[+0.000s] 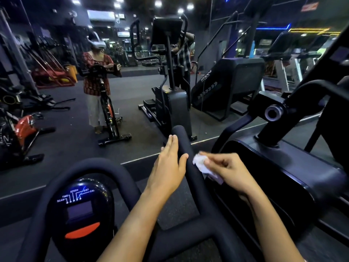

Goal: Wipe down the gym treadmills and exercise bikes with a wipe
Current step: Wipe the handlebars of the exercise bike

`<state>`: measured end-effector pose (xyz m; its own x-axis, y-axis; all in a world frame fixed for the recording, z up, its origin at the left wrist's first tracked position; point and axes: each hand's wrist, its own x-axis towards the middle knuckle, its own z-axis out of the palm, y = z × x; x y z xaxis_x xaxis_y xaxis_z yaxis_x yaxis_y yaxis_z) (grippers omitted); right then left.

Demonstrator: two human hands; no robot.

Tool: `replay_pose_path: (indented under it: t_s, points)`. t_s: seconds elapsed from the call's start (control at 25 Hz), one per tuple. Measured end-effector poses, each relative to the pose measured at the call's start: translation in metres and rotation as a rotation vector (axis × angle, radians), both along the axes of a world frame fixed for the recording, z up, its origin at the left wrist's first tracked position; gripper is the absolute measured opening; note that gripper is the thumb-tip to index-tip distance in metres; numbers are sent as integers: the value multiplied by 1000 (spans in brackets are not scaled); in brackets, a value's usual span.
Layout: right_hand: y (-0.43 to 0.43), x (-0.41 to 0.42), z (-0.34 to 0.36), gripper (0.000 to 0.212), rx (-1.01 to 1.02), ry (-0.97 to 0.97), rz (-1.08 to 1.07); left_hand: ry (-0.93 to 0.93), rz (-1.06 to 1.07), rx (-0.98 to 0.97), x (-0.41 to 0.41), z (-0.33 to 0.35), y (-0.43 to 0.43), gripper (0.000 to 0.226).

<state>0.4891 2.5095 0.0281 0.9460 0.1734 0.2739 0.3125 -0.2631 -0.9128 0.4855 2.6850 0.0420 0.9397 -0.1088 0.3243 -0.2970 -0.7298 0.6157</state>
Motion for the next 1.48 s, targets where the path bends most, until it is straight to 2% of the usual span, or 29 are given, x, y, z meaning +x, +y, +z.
replay_pose_path:
  t_s: [0.2,0.36,0.48,0.56,0.64,0.76,0.88,1.04,1.16,1.28,1.36,1.4,1.48]
  points:
    - [43,12,8,39,-126,-49,-83,-61,-9,97,-13,0,-1,56]
    - [24,-36,-14,36,-308,-8,-178,-194,-55,458,-51,-9,0,51]
    - [3,-75,-24,27,-458,124,-132,-154,-56,643,-90,-23,1,54]
    - [4,-81,-19,24,-429,54,-219,-106,-68,733,-109,-33,2,55]
    - [16,-79,-12,38,-323,-60,-237,-126,-59,806,-117,-41,3,56]
    - [36,-85,-24,45,-454,-136,-130,-225,-21,894,-126,-46,5,57]
    - [22,-110,-40,40,-474,-118,-216,-274,-35,890,-133,-52,12,56]
    - [6,-135,-34,34,-429,-59,-207,-261,-36,828,-137,-54,16,56]
    - [13,-125,-31,40,-405,-109,-211,-261,-13,801,-140,-56,16,56]
    - [15,-129,-39,46,-475,-6,-201,-287,-2,756,-146,-58,20,55]
    - [15,-140,-38,44,-644,25,-214,-299,9,730,-150,-58,23,54]
    - [17,-146,-37,44,-676,-9,-213,-308,18,722,-152,-58,26,54]
    - [21,-153,-29,43,-523,-135,-195,-324,47,707,-157,-57,31,54]
